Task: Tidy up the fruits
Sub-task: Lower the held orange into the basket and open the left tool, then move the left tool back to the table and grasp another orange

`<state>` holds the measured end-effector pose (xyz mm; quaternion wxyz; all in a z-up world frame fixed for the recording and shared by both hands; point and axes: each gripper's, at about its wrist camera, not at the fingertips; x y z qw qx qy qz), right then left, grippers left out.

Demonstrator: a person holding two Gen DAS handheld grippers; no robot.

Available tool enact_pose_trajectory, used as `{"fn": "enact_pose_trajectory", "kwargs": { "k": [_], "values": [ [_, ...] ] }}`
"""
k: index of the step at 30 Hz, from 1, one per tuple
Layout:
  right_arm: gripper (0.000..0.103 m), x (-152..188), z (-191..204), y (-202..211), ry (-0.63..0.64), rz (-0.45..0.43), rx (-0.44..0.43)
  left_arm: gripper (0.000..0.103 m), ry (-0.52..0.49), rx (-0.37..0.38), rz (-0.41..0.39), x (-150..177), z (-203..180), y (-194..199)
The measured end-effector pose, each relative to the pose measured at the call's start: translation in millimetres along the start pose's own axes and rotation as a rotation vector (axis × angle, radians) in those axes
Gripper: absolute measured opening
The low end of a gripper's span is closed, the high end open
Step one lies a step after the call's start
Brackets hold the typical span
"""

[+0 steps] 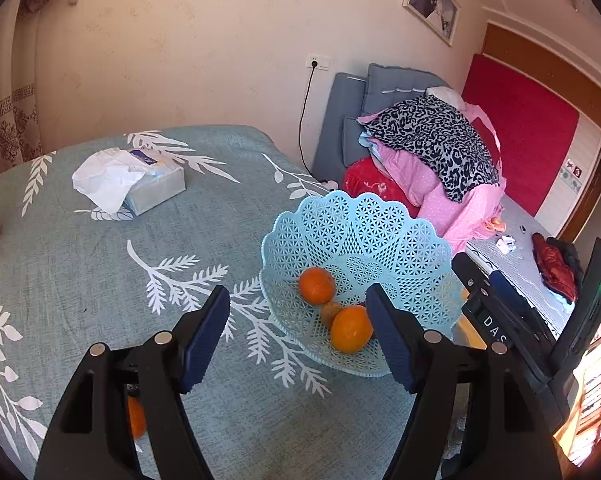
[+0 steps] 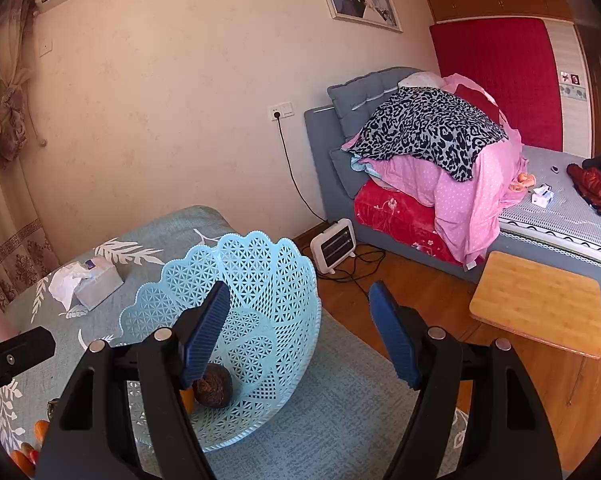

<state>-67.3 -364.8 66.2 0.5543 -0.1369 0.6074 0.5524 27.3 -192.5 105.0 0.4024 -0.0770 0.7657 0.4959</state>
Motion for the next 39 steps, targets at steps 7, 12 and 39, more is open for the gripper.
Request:
{"fn": "enact_pose_trajectory", "kwargs": {
  "k": [7, 12, 39],
  "values": [
    [0.074, 0.5, 2.1, 0.8, 0.012, -0.006, 0.008, 0.073, -0.001, -0.076, -0.075, 1.2, 19.0, 33.4],
    [0.074, 1.0, 3.3, 0.6, 0.021, -0.005, 0.013, 0.074, 0.032, -0.13, -0.099, 5.4, 39.3, 54.2],
    [0.074, 3.9, 12.7, -3.2, 0.058, -0.004, 0.056, 0.074, 0.234, -0.343, -0.013, 101.5, 149.7, 94.3]
  ]
}}
Point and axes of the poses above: each gripper's, at about its wrist camera, not at the fingertips, and y roughly against the way its jaws point, z to its left, x to its underside, and after that the axes turned 7 degrees about z, right-handed
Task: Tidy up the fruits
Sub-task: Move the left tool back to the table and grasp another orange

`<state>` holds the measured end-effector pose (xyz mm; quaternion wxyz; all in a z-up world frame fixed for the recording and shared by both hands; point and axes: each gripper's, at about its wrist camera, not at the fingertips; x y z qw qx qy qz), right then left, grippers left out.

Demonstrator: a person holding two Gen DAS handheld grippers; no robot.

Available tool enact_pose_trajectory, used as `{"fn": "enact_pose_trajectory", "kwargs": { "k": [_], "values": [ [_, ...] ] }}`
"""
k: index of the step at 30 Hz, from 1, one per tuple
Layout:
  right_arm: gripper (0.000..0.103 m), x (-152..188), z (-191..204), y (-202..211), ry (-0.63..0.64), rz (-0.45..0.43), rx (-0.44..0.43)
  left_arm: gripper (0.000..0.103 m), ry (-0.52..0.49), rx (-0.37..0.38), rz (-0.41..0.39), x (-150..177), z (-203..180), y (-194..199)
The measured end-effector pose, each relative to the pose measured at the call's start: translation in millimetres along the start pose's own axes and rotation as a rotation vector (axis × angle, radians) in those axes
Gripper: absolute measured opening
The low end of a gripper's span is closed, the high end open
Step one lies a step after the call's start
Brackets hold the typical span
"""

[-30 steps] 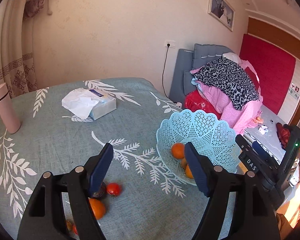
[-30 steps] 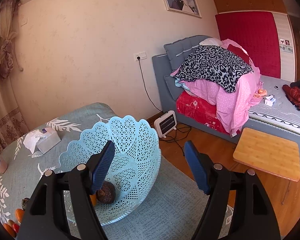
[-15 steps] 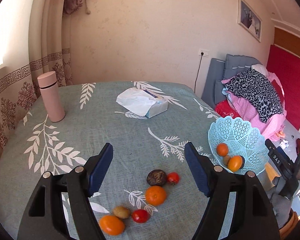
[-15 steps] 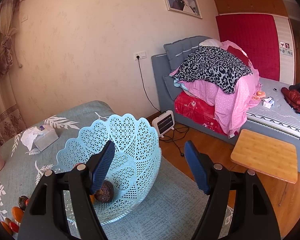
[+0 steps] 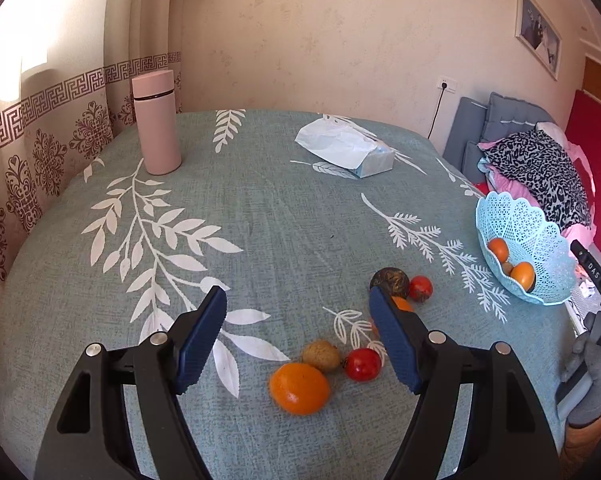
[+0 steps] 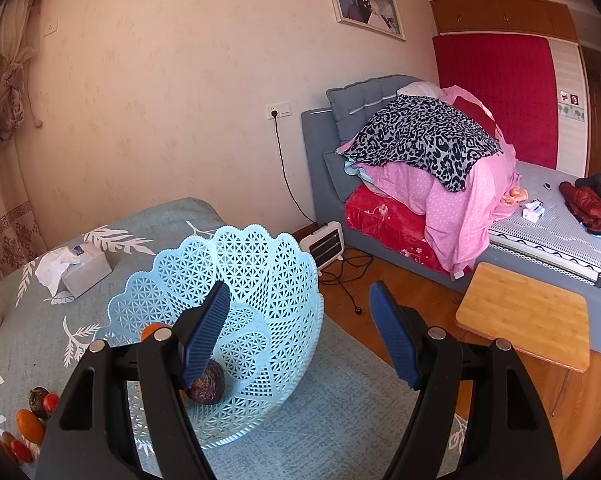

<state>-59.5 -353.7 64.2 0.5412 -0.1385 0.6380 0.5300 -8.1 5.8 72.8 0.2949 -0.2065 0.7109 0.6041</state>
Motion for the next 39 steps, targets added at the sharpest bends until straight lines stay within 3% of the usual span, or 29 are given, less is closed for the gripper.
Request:
{"fn": "enact_pose_trajectory", "kwargs": {
  "k": [5, 9, 16, 20, 29, 35, 37, 39],
  "values": [
    [0.074, 0.7, 0.9, 0.1, 0.008, -0.002, 0.005, 0.074, -0.018, -0.003, 0.059, 21.2, 2.5, -13.6],
    [0.074, 1.1, 2.8, 0.3, 0.017, -0.004, 0.009, 0.064, -0.015, 0.003, 0.103, 33.1, 5.8, -23.8],
    [0.074, 1.6, 4.2, 0.1, 0.025, -0.007, 0.014, 0.055, -0.027, 0.028, 0.14, 41.8, 4.6, -33.0],
    [0.074, 2.6, 6.4, 2.5, 0.035, -0.022, 0.02, 0.043, -0.03, 0.055, 0.169, 45.5, 3.9, -40.1],
    [0.074, 0.8, 11.7, 14.8, 0.059, -0.061, 0.02, 0.042, -0.006, 0.06, 0.136, 45.8, 8.8, -32.1],
    [0.074, -0.6, 32.8, 37.2, 0.082, -0.02, -0.126, 0.042, -0.006, 0.044, 0.09, 46.6, 9.4, -21.8],
    [0.083, 1.6, 51.4, 41.9, 0.135, 0.018, -0.212, 0.042, -0.006, 0.04, 0.082, 46.1, 10.1, -19.8],
    [0.083, 6.2, 72.7, 43.3, 0.189, 0.068, -0.287, 0.042, -0.005, 0.035, 0.078, 45.8, 11.3, -18.3]
  ]
}}
Point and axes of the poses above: each gripper's, at about its wrist camera, not at the fingertips, and y roughly against the way its jaws point, z to its left, x to its underside, and after that the axes turned 7 degrees about z, right-handed
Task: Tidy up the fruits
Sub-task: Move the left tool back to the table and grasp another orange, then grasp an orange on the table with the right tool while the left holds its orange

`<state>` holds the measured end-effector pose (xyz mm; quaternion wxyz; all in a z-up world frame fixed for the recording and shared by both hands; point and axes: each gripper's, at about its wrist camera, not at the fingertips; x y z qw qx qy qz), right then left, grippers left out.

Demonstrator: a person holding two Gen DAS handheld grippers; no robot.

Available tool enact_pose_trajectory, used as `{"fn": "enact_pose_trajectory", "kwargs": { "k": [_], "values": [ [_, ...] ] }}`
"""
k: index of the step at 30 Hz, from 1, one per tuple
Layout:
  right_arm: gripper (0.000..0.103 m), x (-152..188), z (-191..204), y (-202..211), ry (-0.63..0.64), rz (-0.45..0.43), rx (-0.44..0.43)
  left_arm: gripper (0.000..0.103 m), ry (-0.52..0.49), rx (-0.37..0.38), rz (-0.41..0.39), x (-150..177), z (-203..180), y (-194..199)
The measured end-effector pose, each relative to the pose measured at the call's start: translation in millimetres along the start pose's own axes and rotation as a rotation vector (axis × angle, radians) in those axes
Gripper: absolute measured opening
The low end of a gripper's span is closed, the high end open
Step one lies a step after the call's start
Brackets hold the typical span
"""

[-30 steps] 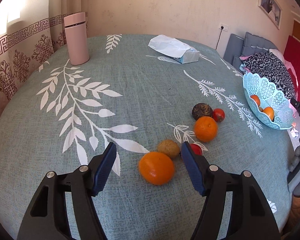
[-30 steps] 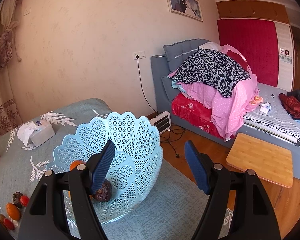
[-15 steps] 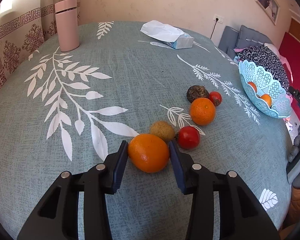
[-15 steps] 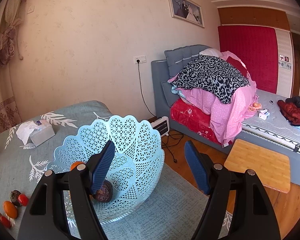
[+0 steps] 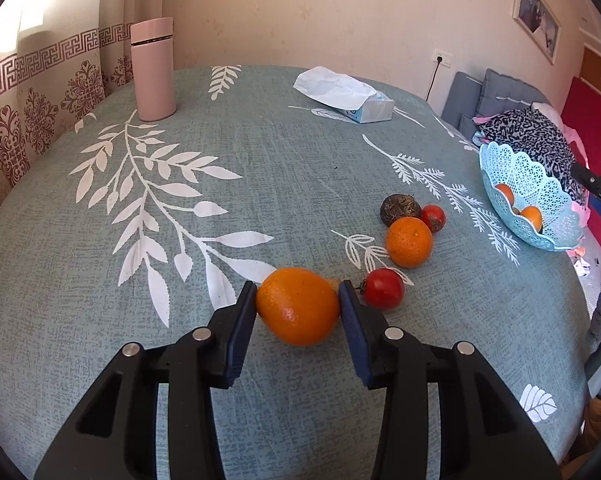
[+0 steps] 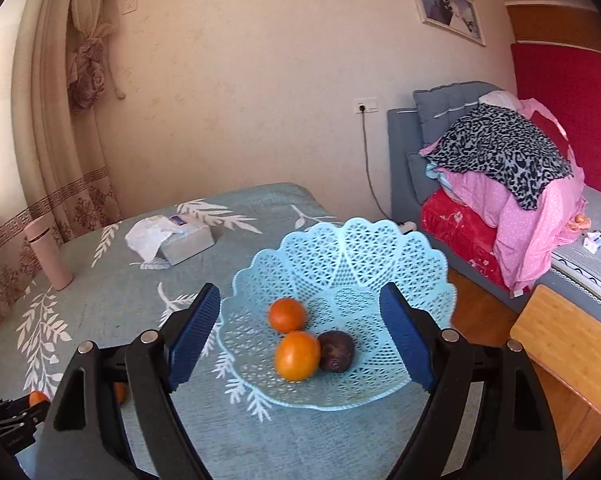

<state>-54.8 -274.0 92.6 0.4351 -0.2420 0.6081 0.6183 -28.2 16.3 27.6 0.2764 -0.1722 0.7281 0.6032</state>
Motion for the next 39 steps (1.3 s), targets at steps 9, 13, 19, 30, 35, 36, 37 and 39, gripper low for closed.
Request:
{"fn": "enact_pose_trajectory", "kwargs": {
  "k": [9, 13, 19, 30, 35, 36, 37, 39],
  "values": [
    [0.083, 19.6, 87.8, -38.5, 0.148, 0.239, -0.25, 0.042, 0.018, -0.028, -0.032, -4.2, 11.7, 11.3],
    [0.083, 29.2, 107.7, -59.3, 0.143, 0.361, -0.315, 0.042, 0.027, -0.038, -0.046, -5.8, 18.1, 16.6],
    [0.078, 42.3, 138.9, -80.8, 0.167, 0.489, -0.384, 0.042, 0.044, -0.049, -0.054, -8.1, 25.3, 19.8],
    [0.046, 62.2, 166.6, -101.0, 0.257, 0.549, -0.374, 0.042, 0.049, -0.052, -0.064, -9.0, 27.7, 23.4],
    [0.04, 61.9, 166.1, -89.9, 0.286, 0.517, -0.374, 0.042, 0.047, -0.055, -0.067, -8.9, 27.5, 23.4],
    [0.04, 61.8, 164.7, -88.1, 0.282, 0.515, -0.377, 0.042, 0.046, -0.056, -0.068, -8.8, 27.4, 23.5],
    [0.04, 61.2, 162.8, -86.4, 0.278, 0.513, -0.38, 0.042, 0.046, -0.057, -0.069, -8.7, 27.2, 23.6],
    [0.04, 58.3, 158.9, -82.6, 0.267, 0.5, -0.379, 0.042, 0.046, -0.056, -0.069, -8.7, 27.2, 23.6]
  ]
}}
Point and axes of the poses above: each gripper's, at about its wrist camera, not at the fingertips, and y roughly against the way its jaws point, z to its left, x to its underside, and after that the axes turned 7 degrees about z, right-handed
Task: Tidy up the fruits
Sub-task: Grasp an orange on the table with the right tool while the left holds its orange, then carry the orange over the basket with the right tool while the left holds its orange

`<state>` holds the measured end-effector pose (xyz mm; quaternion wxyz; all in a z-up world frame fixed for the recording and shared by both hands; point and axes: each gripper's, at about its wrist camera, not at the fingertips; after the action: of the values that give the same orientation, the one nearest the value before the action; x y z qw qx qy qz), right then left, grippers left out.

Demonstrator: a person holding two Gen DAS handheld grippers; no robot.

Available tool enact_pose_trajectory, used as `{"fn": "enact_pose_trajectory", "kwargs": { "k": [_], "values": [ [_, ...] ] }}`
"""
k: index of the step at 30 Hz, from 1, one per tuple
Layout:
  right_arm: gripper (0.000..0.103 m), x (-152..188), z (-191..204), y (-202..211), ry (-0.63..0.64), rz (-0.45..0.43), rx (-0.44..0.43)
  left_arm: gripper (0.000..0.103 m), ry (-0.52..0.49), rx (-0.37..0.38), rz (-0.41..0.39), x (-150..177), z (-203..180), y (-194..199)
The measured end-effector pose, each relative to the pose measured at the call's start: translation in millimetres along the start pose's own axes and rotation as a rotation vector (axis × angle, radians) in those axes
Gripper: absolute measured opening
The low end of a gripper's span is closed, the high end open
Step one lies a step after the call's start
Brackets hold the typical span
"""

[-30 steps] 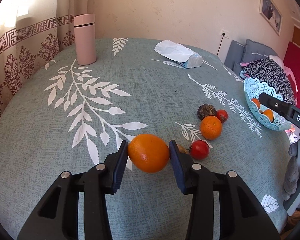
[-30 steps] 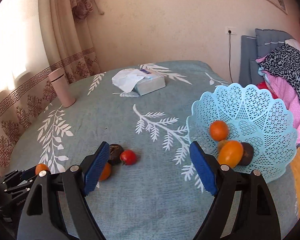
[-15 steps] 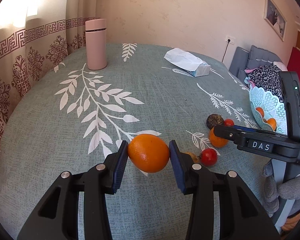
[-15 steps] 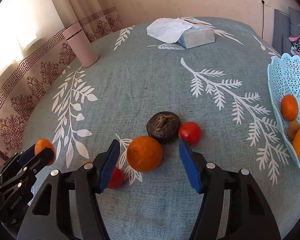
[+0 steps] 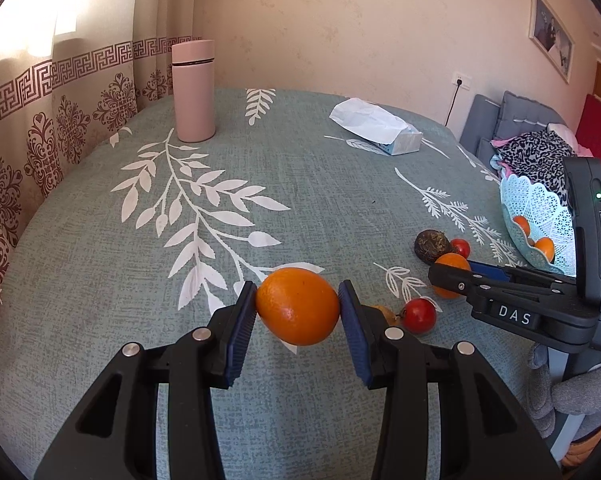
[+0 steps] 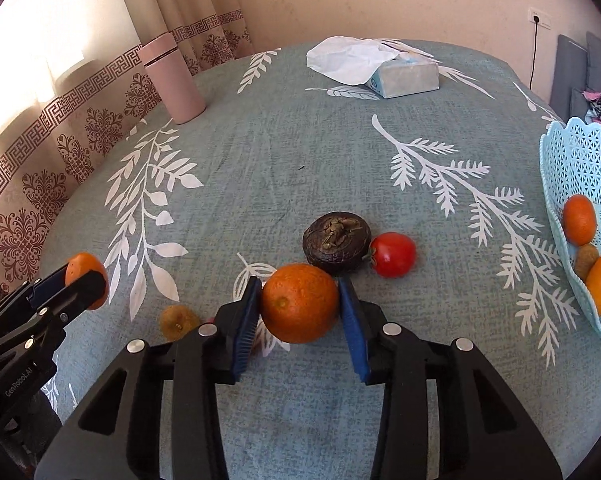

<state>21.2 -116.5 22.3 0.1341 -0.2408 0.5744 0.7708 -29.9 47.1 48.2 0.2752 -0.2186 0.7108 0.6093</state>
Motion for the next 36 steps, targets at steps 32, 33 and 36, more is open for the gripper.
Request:
{"fn": "enact_pose_trajectory", "kwargs": {
  "k": [32, 33, 36],
  "values": [
    [0.04, 34.3, -171.0, 126.1, -0.385, -0.287, 0.275, 0.042, -0.024, 0.012, 0.007, 0.4, -16.9, -1.4],
    [0.041, 35.8, -174.1, 126.2, -0.395, -0.288, 0.279, 0.042, -0.026, 0.013, 0.005, 0.0, -18.4, -0.9],
    [0.041, 38.7, -181.0, 126.2, -0.421, -0.289, 0.281, 0.042, -0.035, 0.015, -0.001, -2.2, -23.2, 1.5]
  ]
}}
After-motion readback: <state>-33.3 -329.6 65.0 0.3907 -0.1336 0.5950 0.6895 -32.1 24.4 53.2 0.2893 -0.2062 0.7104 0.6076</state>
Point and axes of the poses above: each gripper's, at about its wrist camera, not at the fingertips, and y roughly against the way its jaws point, z to its left, x to its underside, and after that the axes turned 7 degrees about z, right-handed
